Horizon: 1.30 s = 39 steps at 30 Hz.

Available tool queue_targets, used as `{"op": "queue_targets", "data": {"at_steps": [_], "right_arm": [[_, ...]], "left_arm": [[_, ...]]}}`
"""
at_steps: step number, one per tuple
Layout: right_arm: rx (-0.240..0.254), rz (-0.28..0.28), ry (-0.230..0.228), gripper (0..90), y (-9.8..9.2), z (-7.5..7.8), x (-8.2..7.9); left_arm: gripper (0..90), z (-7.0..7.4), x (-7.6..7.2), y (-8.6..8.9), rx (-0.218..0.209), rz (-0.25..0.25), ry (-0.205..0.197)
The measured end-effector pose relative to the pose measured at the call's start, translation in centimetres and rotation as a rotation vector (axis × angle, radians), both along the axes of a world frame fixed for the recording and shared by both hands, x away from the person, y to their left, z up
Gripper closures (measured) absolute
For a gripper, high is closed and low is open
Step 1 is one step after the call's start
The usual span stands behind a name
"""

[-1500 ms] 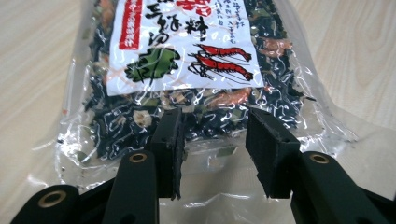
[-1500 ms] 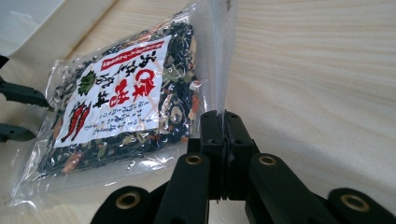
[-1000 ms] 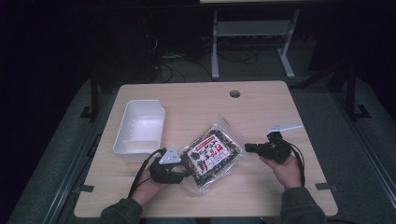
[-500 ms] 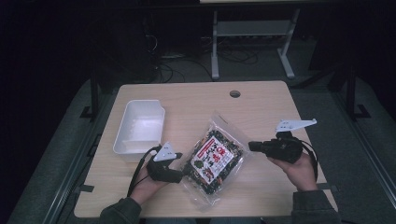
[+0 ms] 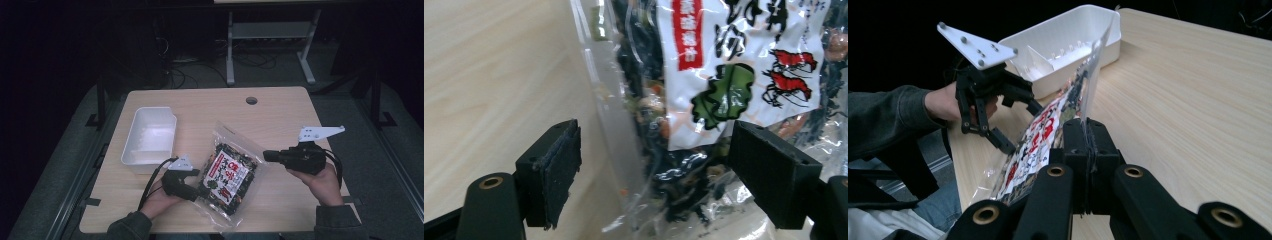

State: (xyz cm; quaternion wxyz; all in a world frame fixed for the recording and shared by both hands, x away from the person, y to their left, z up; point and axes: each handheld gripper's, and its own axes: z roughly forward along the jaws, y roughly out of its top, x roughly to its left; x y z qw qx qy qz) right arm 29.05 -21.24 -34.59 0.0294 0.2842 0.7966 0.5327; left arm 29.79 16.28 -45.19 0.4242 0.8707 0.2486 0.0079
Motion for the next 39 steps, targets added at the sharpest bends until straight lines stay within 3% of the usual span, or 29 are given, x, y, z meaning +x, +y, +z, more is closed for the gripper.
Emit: {"op": "queue_targets", "data": {"at_steps": [8, 17, 21, 28, 35, 37, 39], "right_arm": [[0.009, -0.020, -0.021, 88.8, 0.38, 0.14, -0.11], [0.040, -0.064, -0.038, 89.5, 0.55, -0.13, 0.22], [0.067, -0.091, -0.042, 89.6, 0.24, -0.25, 0.24], [0.088, -0.109, -0.051, 89.7, 0.05, -0.34, 0.25], [0.101, -0.112, -0.058, 89.7, 0.00, -0.28, 0.19], [0.109, -0.104, -0.063, 89.7, 0.00, -0.13, 0.12], [0.112, -0.083, -0.061, 89.8, 0.02, 0.21, -0.03]], "left_arm": [[28.5, -0.27, 0.18, 0.01, -0.028, -0.028, 0.064], [44.1, -0.23, 0.00, 0.23, -0.063, -0.041, 0.078], [58.7, -0.02, -0.13, 0.36, -0.069, -0.056, 0.066], [66.6, 0.13, -0.18, 0.54, -0.086, -0.073, 0.069], [66.9, 0.16, -0.36, 0.43, -0.085, -0.095, 0.058], [61.8, 0.13, -0.27, 0.46, -0.085, -0.083, 0.061], [49.2, 0.08, -0.13, 0.46, -0.092, -0.074, 0.067]]}}
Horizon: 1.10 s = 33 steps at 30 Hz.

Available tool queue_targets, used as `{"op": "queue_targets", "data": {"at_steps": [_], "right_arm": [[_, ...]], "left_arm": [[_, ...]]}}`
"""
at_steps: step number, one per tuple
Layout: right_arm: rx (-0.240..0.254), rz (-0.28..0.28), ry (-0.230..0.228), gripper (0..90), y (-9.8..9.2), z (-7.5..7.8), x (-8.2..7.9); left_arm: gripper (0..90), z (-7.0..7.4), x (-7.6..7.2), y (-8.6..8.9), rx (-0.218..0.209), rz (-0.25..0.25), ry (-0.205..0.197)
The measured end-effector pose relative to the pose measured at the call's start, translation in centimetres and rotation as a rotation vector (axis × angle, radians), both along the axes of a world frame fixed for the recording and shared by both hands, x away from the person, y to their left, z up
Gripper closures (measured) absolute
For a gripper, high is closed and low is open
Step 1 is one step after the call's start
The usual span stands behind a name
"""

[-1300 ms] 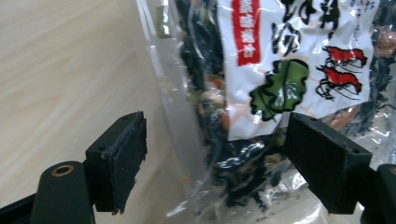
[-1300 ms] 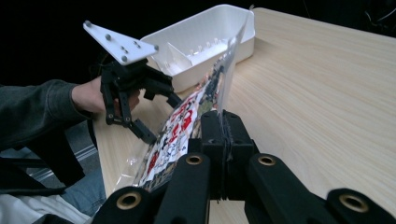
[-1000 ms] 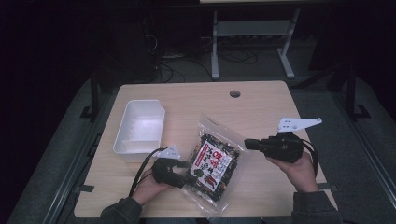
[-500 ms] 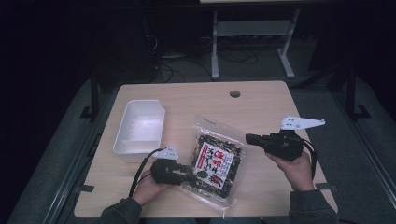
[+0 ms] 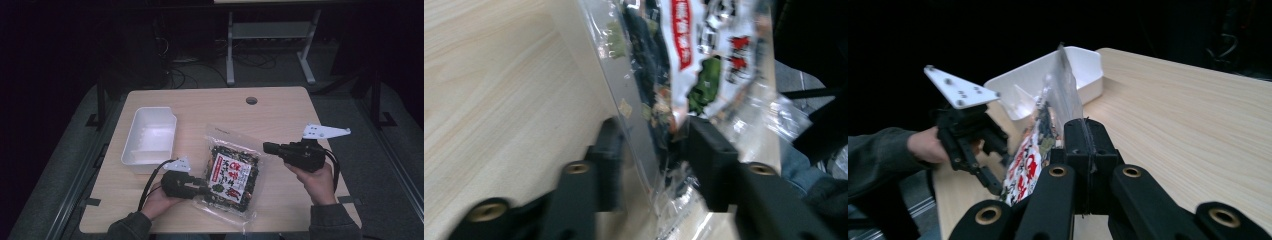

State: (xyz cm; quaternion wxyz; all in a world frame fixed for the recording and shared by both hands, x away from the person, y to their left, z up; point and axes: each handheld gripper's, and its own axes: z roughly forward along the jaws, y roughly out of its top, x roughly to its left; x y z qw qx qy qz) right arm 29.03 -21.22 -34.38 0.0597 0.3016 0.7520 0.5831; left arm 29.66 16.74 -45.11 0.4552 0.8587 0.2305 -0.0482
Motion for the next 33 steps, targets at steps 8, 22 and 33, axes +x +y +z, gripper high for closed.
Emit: {"op": "queue_targets", "data": {"at_steps": [8, 22, 33], "right_arm": [[0.023, 0.054, -0.031, 89.8, 0.5, 0.9, -0.5], [0.036, 0.011, 0.007, 79.1, 0.5, -1.0, 0.4], [0.051, 0.044, 0.133, 40.2, 0.7, -3.9, 1.4]], "left_arm": [[30.2, -0.3, 0.2, -0.2, -0.003, 0.001, 0.028], [60.5, 0.3, -0.7, -0.9, 0.018, -0.109, -0.011], [62.4, 0.5, -1.0, -1.0, 0.034, -0.102, -0.045]]}}
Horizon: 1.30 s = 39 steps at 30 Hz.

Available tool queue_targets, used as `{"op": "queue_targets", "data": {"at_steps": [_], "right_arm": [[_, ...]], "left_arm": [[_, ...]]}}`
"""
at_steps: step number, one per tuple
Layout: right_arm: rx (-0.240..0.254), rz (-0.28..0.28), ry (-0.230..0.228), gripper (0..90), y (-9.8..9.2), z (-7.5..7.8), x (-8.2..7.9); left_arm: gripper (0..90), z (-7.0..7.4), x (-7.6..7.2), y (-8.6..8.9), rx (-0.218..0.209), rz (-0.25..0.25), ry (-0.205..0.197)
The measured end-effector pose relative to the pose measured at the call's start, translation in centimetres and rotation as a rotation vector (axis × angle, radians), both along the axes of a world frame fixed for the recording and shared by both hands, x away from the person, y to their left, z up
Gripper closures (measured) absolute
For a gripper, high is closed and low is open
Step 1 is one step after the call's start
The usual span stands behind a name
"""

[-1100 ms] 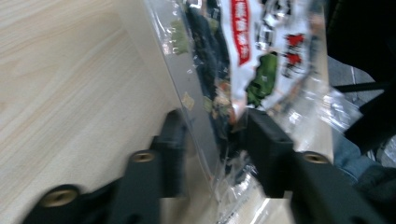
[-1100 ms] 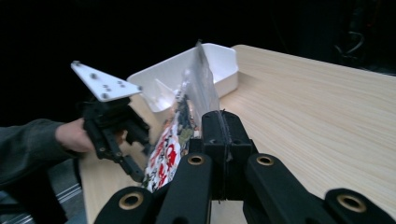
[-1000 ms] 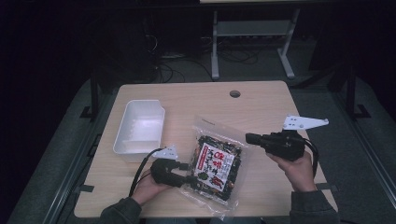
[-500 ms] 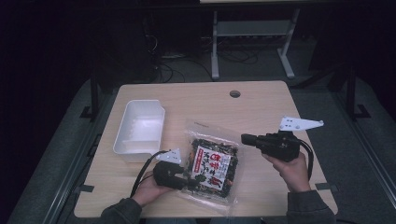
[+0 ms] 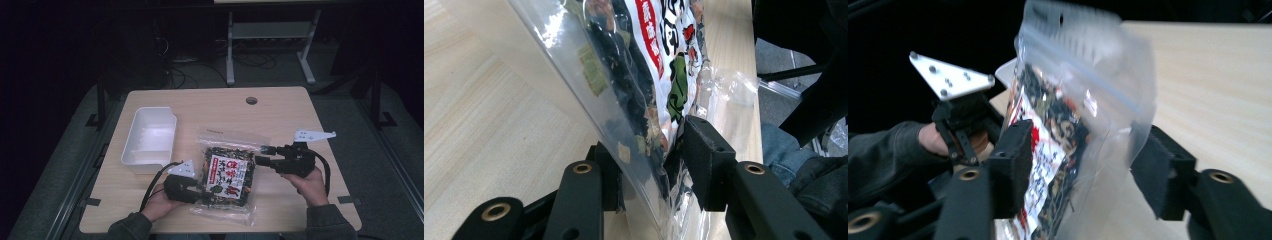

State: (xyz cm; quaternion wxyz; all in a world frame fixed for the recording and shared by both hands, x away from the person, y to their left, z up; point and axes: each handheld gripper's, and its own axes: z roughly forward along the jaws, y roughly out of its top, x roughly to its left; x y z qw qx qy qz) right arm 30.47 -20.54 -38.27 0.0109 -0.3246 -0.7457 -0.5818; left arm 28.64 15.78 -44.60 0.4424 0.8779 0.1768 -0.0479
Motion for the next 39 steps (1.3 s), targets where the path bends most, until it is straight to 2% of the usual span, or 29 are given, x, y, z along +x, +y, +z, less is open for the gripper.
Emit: {"op": "queue_targets", "data": {"at_steps": [2, 9, 13, 15, 16, 19, 23, 26, 33, 37, 39], "right_arm": [[-0.016, 0.018, 0.021, 38.3, 0.5, -0.3, 0.2], [-0.063, 0.053, 0.051, 38.2, 2.2, -1.2, 0.6], [-0.062, 0.078, 0.052, 43.1, 2.9, -2.0, 0.6], [-0.085, 0.100, 0.070, 46.5, 3.2, -2.3, 0.7], [-0.085, 0.102, 0.063, 48.1, 3.4, -2.4, 0.6], [-0.067, 0.117, 0.054, 55.2, 3.6, -2.3, 0.5], [-0.046, 0.133, 0.047, 58.9, 3.7, -2.2, 0.4], [-0.023, 0.160, 0.043, 66.9, 3.8, -1.9, 0.2], [0.025, 0.206, 0.049, 73.8, 3.9, -1.4, -0.1], [0.020, 0.204, 0.039, 74.4, 4.1, -0.9, -0.3], [0.016, 0.196, 0.027, 74.7, 4.2, -0.5, -0.6]], "left_arm": [[62.5, 0.0, 0.0, 0.0, -0.001, -0.001, -0.003], [62.6, 0.1, -0.1, 0.0, -0.005, -0.009, -0.015], [62.6, 0.1, -0.2, 0.0, -0.002, -0.011, -0.018], [62.6, 0.1, -0.2, 0.0, -0.003, -0.011, -0.019], [62.5, 0.1, -0.2, 0.0, -0.002, -0.011, -0.021], [62.6, 0.1, -0.2, -0.1, 0.000, -0.014, -0.031], [62.2, 0.2, -0.2, 0.0, -0.002, -0.006, -0.031], [61.5, 0.1, -0.1, 0.2, -0.010, 0.005, -0.031], [53.7, 0.2, -0.2, 0.3, 0.004, 0.039, -0.054], [49.7, 0.3, -0.3, 0.5, 0.004, 0.049, -0.066], [47.9, 0.4, -0.4, 0.7, 0.015, 0.063, -0.084]]}}
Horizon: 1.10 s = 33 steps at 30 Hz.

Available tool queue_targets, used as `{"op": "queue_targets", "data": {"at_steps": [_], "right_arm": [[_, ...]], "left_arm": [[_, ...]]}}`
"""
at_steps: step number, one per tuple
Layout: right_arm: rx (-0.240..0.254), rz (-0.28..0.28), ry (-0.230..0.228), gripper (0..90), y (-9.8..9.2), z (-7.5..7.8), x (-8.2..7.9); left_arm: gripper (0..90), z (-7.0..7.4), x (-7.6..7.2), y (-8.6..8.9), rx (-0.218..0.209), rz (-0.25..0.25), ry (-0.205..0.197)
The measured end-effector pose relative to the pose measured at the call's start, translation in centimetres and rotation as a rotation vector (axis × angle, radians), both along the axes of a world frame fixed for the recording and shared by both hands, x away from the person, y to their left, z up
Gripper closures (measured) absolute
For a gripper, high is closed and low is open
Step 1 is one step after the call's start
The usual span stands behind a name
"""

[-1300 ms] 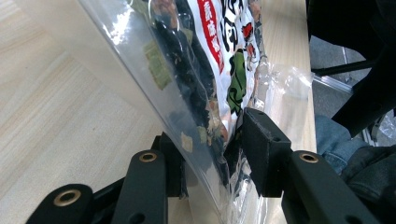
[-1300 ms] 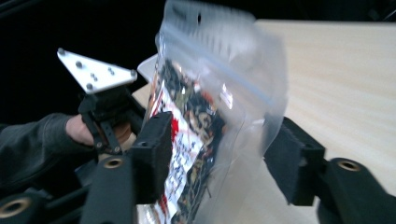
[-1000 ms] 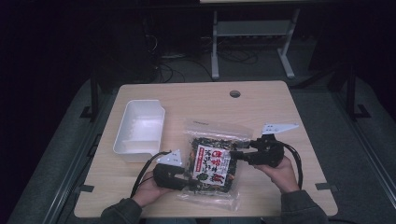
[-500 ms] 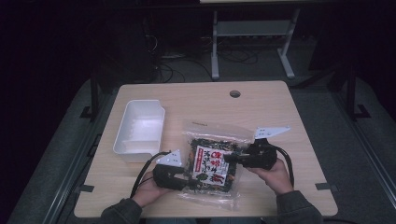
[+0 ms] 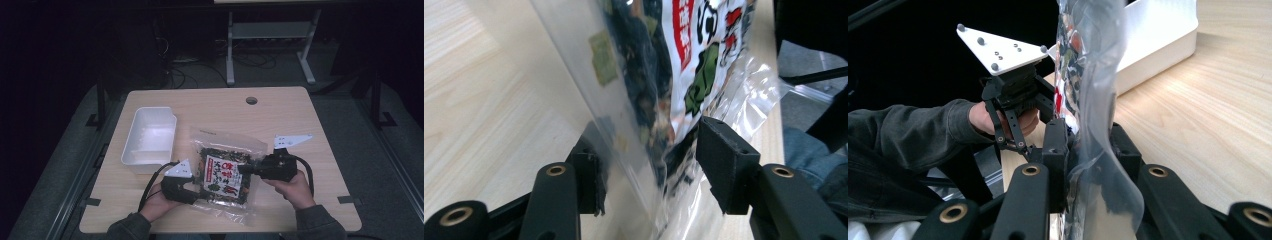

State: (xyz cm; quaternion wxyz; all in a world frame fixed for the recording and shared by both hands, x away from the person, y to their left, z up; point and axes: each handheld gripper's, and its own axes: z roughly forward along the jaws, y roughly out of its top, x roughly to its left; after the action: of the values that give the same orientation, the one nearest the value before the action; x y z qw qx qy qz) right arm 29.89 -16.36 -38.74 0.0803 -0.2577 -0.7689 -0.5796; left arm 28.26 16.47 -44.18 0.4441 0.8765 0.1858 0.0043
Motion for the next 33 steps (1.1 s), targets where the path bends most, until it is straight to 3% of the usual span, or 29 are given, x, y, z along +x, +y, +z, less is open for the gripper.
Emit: {"op": "queue_targets", "data": {"at_steps": [5, 17, 18, 24, 33], "right_arm": [[-0.009, -0.047, -0.022, 75.1, -0.5, 0.8, -0.4], [-0.024, -0.246, -0.049, 75.1, -1.9, 1.5, -0.6], [-0.039, -0.283, -0.066, 75.2, -1.7, 1.8, -0.6], [-0.043, -0.349, -0.099, 75.2, -1.0, 2.7, -0.5], [-0.047, -0.418, -0.138, 75.2, 1.1, 4.4, 0.6]], "left_arm": [[42.0, 0.2, -0.3, 0.8, 0.013, 0.036, -0.020], [34.3, 0.5, -1.6, 2.6, 0.066, 0.089, -0.059], [33.5, 0.5, -1.9, 2.8, 0.080, 0.096, -0.067], [29.1, 0.5, -2.6, 3.7, 0.111, 0.112, -0.086], [26.9, 0.4, -3.5, 4.5, 0.145, 0.121, -0.114]]}}
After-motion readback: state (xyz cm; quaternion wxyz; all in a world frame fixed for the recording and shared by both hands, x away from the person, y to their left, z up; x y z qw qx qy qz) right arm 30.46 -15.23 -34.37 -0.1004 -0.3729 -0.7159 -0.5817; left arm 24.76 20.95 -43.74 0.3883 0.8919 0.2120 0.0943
